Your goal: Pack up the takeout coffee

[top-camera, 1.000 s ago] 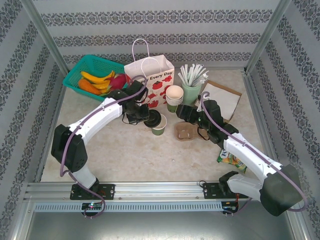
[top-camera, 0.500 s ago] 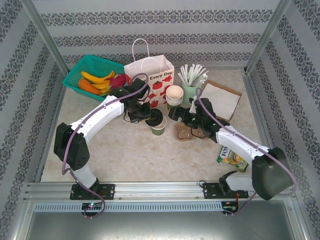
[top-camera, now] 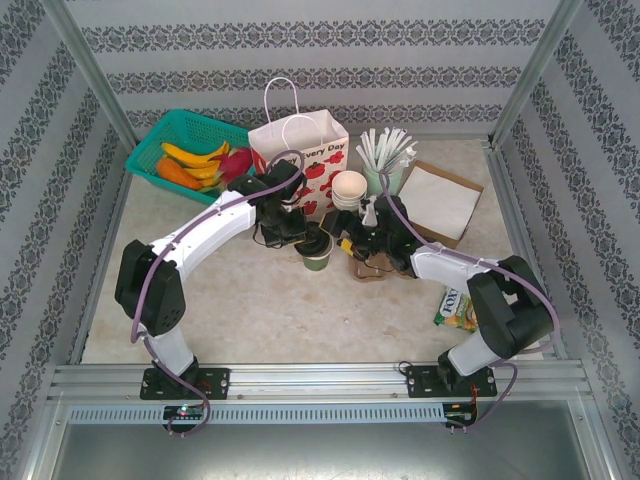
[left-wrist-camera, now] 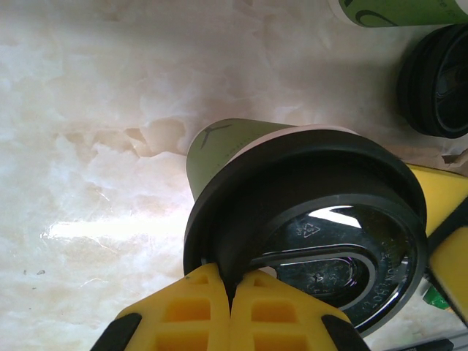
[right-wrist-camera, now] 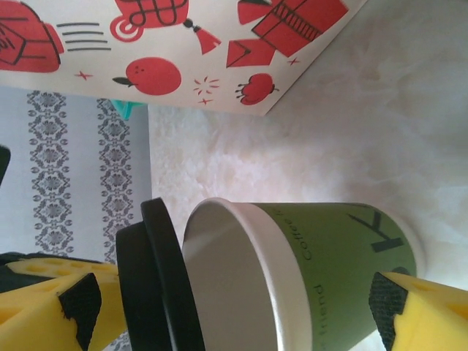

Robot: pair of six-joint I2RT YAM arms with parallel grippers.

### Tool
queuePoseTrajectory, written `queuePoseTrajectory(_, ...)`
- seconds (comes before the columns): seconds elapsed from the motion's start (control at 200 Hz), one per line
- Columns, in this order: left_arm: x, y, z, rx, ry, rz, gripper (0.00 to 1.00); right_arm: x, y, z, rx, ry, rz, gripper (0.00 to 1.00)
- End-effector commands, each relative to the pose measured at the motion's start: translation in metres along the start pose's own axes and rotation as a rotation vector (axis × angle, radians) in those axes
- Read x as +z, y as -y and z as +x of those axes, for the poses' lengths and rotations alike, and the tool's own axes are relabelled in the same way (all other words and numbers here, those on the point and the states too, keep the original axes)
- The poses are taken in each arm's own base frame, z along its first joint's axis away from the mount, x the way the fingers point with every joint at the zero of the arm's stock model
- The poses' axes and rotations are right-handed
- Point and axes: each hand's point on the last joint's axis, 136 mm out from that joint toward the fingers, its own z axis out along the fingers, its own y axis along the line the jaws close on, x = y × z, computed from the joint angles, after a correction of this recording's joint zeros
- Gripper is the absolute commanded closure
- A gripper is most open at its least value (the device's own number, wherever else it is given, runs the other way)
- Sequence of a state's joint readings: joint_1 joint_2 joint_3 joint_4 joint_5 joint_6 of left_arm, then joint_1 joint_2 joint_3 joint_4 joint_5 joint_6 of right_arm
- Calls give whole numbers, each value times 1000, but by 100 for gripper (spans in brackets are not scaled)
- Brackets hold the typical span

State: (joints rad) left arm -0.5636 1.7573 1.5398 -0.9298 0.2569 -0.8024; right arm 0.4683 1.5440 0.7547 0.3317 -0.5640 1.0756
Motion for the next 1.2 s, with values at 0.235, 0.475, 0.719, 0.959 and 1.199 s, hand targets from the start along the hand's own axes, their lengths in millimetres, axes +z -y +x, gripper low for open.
queuePoseTrajectory(0.235, -1, 7, 1, 15, -1, -11, 100, 10, -30, 1, -31, -40, -96, 5)
queuePoseTrajectory(0.475, 3, 4, 1, 21, -7, -35, 100, 11, -30, 3, -26, -46, -94, 5)
queuePoseTrajectory(0.719, 0, 2, 1, 45, -1, -70, 100, 12, -27, 3, -18, -48, -88, 6)
queuePoseTrajectory(0.959, -9, 3, -1, 66, 6, -88, 100, 11, -26, 3, -23, -43, -80, 6)
queuePoseTrajectory(1.199, -4, -6, 2, 74, -10, -132, 100, 12, -27, 2, -23, -43, -80, 6)
